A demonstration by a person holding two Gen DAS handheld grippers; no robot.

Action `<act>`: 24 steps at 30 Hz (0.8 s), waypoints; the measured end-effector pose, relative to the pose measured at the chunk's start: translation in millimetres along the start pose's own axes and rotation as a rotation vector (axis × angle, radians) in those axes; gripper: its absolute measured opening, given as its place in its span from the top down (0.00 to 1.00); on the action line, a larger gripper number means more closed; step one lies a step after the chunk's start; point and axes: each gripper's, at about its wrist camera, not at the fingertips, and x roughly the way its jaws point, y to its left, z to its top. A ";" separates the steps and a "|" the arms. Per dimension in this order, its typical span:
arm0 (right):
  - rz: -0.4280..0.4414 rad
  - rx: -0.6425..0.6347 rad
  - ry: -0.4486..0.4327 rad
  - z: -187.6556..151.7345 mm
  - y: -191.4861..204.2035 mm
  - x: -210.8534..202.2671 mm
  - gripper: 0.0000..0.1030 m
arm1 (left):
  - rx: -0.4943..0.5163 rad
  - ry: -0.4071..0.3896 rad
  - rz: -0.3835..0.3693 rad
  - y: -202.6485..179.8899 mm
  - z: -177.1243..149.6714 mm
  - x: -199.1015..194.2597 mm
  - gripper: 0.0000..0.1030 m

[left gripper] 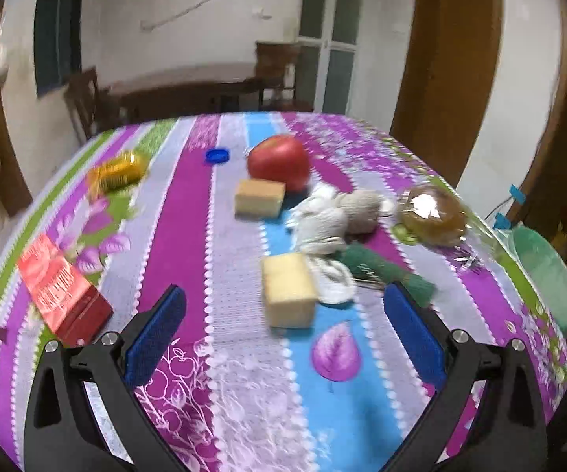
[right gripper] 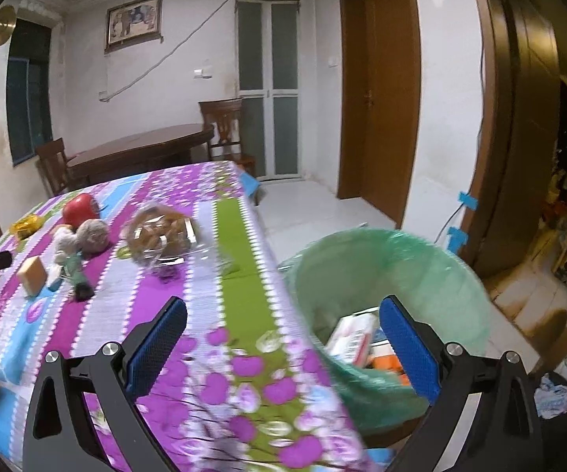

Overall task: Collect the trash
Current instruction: 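Move both tools back over the table toward the remaining items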

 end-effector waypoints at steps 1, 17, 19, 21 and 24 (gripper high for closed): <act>0.014 0.003 0.010 -1.1 5.3 2.1 0.05 | -0.002 0.014 0.004 1.7 0.9 7.0 0.06; 0.211 -0.112 0.044 6.8 59.0 11.9 0.08 | 0.013 0.065 -0.018 7.7 0.7 45.3 0.69; 0.242 -0.141 0.042 11.7 73.1 13.8 0.11 | -0.010 -0.010 0.015 15.3 1.8 29.5 0.69; 0.278 -0.178 0.041 18.2 90.7 16.8 0.16 | -0.054 -0.095 0.071 27.5 1.6 14.4 0.69; 0.366 -0.225 0.045 29.4 126.6 26.3 0.23 | -0.149 -0.176 0.152 48.8 0.7 1.2 0.69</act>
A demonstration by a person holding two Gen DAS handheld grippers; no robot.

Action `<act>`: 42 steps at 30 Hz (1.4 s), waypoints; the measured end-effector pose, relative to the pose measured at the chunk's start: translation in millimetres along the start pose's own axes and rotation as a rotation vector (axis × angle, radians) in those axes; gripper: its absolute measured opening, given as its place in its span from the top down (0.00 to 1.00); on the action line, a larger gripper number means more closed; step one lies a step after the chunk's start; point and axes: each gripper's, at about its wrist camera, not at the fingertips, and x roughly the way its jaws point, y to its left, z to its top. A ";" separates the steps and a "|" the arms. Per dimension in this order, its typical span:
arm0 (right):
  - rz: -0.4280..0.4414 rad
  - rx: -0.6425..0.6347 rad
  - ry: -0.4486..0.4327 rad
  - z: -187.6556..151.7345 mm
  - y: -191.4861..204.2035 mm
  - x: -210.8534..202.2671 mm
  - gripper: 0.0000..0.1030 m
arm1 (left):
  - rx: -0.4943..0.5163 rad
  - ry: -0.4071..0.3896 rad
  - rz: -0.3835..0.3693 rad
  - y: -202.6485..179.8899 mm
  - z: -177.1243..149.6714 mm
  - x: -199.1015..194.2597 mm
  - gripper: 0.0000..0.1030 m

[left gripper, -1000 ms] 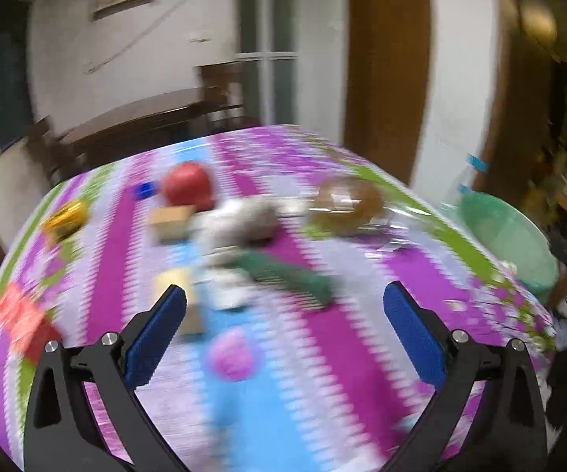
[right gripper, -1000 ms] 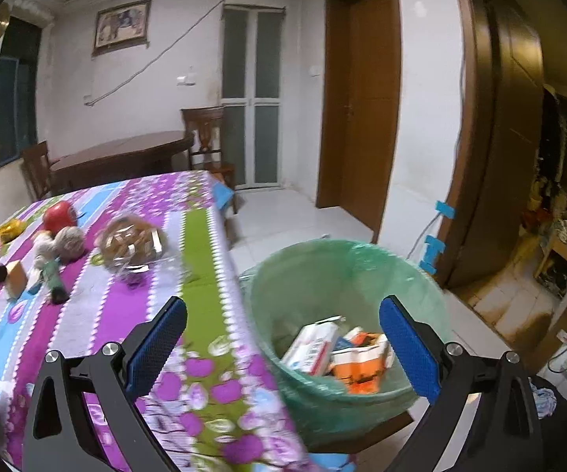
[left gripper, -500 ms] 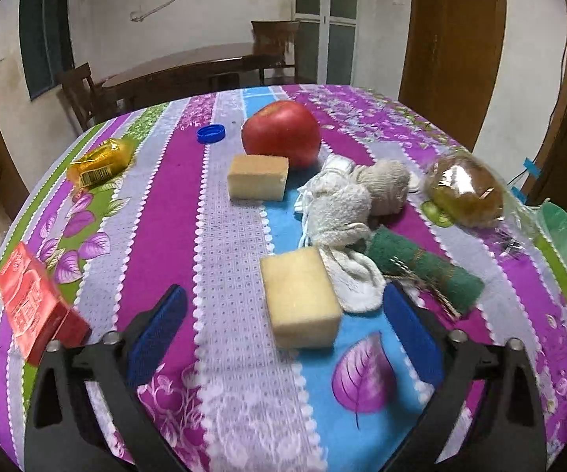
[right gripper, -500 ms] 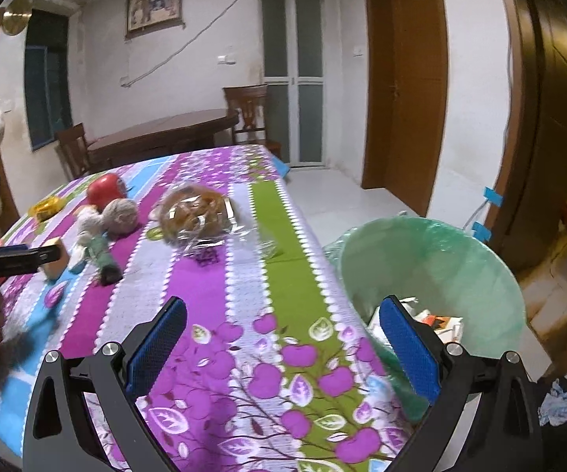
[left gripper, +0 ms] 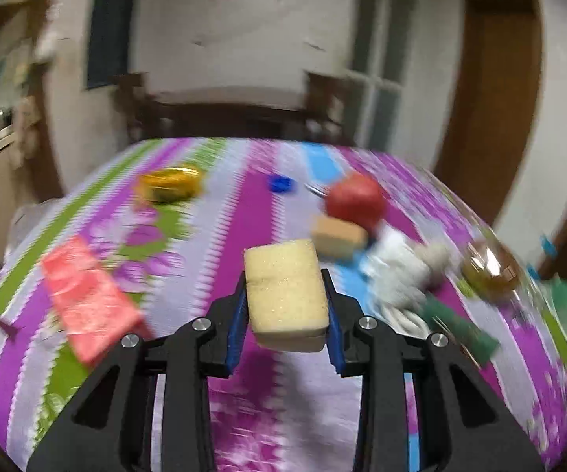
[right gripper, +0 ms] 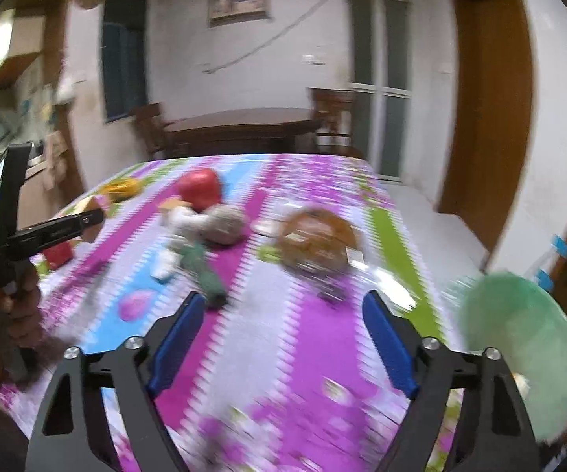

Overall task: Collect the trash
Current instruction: 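Move both tools back over the table toward the remaining items, then grasp the yellow sponge with left tool while right tool grasps white towel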

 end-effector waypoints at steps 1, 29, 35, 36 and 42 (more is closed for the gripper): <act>0.038 -0.021 0.004 8.3 13.0 11.1 0.25 | -0.023 -0.025 0.027 5.8 1.8 -3.4 0.69; 0.075 -0.307 0.228 66.0 127.1 193.9 0.53 | -0.332 -0.153 0.326 72.1 15.3 -25.0 0.69; 0.096 -0.225 0.173 69.6 114.3 168.2 0.60 | -0.314 -0.148 0.336 70.5 13.3 -23.9 0.69; 0.106 -0.205 0.158 71.0 111.0 160.4 0.60 | -0.308 -0.150 0.336 69.2 13.1 -24.0 0.69; 0.193 -0.062 0.055 78.0 83.7 90.2 0.60 | -0.270 -0.161 0.333 58.7 13.4 -26.2 0.69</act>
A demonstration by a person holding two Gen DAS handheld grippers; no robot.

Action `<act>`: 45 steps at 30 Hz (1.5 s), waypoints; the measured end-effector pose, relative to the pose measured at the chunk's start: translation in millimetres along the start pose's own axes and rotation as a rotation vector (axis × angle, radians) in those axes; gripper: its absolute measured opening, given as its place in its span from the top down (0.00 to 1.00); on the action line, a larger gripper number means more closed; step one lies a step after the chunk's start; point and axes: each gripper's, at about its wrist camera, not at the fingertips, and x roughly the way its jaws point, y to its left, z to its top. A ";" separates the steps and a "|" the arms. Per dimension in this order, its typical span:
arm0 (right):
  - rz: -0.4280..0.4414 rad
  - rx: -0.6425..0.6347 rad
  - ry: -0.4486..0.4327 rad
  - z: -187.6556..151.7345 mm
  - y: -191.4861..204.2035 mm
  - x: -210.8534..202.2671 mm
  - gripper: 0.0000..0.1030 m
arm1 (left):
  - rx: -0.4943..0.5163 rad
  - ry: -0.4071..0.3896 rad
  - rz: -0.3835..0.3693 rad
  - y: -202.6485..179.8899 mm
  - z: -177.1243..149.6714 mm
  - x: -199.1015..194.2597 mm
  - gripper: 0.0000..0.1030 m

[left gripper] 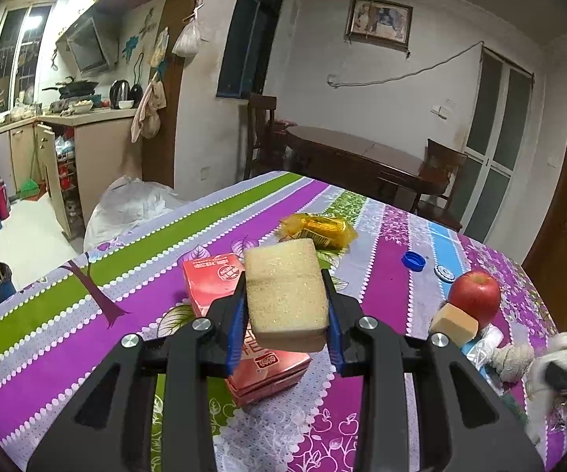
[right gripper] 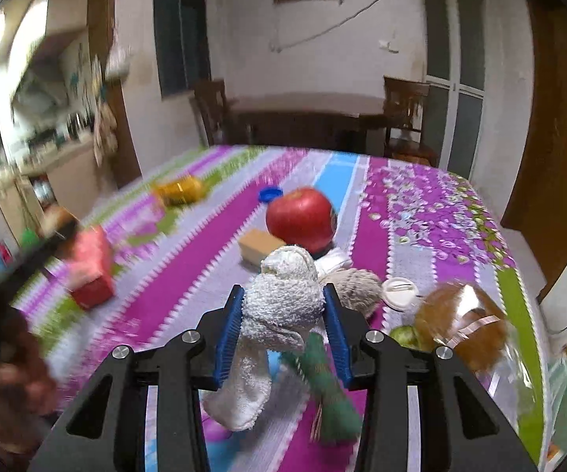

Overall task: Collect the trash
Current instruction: 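Grasp the yellow sponge with left tool while right tool grasps white towel, then carry the yellow sponge and white towel over the green bin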

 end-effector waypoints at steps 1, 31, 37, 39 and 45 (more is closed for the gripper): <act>0.017 0.032 -0.034 -2.0 -4.0 -19.6 0.60 | 0.005 -0.005 -0.001 -1.0 -0.3 -1.5 0.69; -0.200 0.097 -0.120 -100.8 -18.0 -149.4 0.59 | 0.373 0.048 -0.205 -87.4 -64.6 -80.3 0.69; -0.209 0.122 -0.126 -109.8 -27.0 -160.3 0.59 | 0.407 0.029 -0.223 -100.5 -69.9 -94.9 0.69; -0.211 0.125 -0.130 -111.2 -28.2 -163.6 0.59 | 0.419 0.021 -0.228 -104.5 -71.6 -99.3 0.69; -0.221 0.134 -0.142 -115.1 -32.6 -173.5 0.59 | 0.447 0.007 -0.243 -114.3 -76.8 -110.0 0.69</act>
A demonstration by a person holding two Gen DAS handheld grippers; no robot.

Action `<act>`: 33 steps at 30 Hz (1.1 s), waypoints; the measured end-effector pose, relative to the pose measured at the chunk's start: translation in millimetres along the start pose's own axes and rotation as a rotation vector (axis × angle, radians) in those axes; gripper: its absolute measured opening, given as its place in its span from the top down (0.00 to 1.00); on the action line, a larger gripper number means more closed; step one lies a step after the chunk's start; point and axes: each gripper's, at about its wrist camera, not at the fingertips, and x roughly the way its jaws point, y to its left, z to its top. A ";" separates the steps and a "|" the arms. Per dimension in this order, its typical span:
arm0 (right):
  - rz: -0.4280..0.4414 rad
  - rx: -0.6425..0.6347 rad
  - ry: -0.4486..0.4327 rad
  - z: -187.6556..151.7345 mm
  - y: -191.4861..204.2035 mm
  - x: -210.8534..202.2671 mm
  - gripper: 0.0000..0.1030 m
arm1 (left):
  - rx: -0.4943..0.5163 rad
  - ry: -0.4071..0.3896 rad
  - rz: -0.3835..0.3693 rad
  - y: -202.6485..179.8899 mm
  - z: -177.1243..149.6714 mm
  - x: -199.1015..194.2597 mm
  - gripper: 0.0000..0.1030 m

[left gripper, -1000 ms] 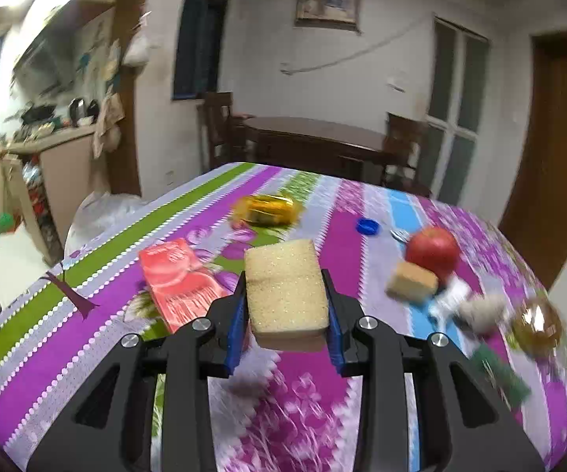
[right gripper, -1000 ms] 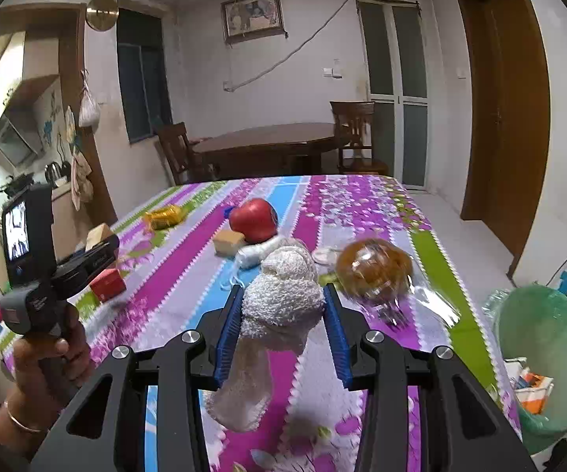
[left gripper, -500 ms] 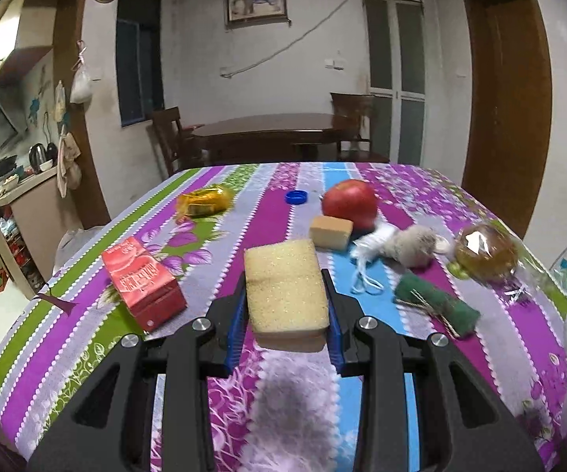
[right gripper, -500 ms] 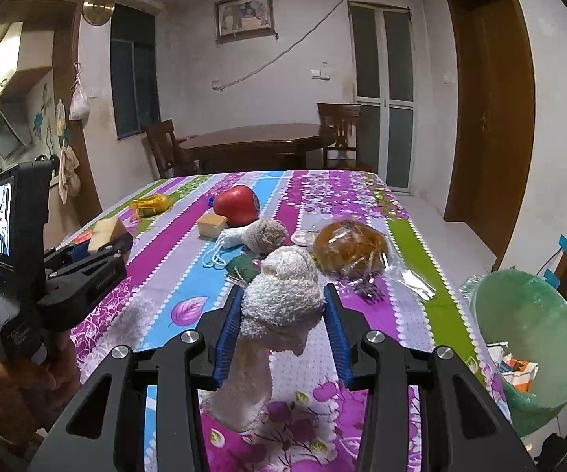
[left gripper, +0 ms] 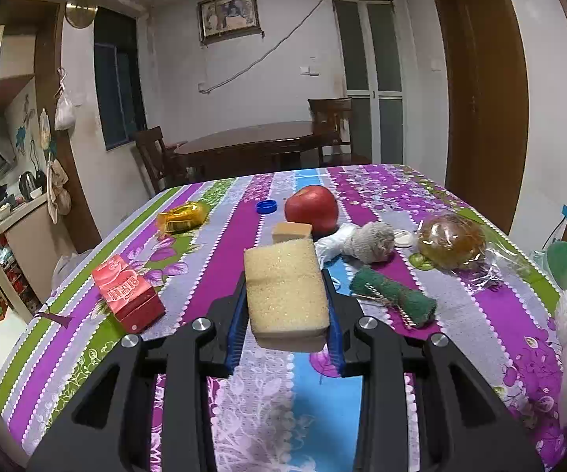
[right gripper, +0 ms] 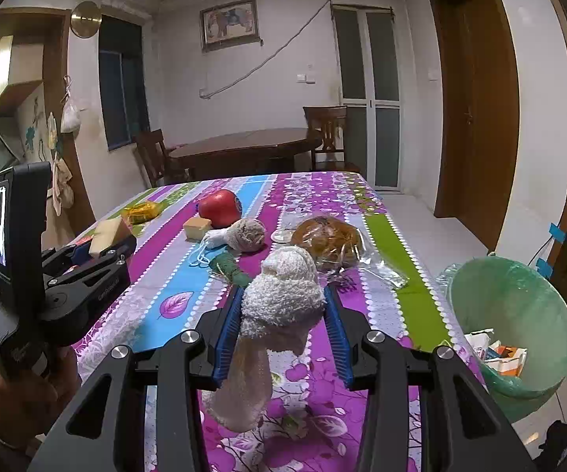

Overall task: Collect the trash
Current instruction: 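Carry the yellow sponge and white towel over the green bin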

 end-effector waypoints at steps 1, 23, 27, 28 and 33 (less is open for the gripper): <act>-0.003 0.004 0.000 -0.7 -1.8 -1.1 0.59 | 0.004 -0.002 -0.002 -2.1 0.1 -1.2 0.69; -0.048 0.057 -0.002 -6.6 -27.6 -6.8 0.59 | 0.072 -0.012 -0.055 -36.9 2.2 -7.9 0.69; -0.057 0.067 -0.006 -8.7 -33.3 -8.1 0.59 | 0.088 -0.012 -0.062 -43.7 1.6 -8.8 0.69; -0.060 0.068 -0.008 -8.8 -35.0 -8.5 0.59 | 0.092 -0.011 -0.065 -45.9 1.6 -9.0 0.69; -0.083 0.073 -0.019 -9.8 -44.1 -13.1 0.59 | 0.109 -0.018 -0.079 -57.7 4.5 -9.7 0.69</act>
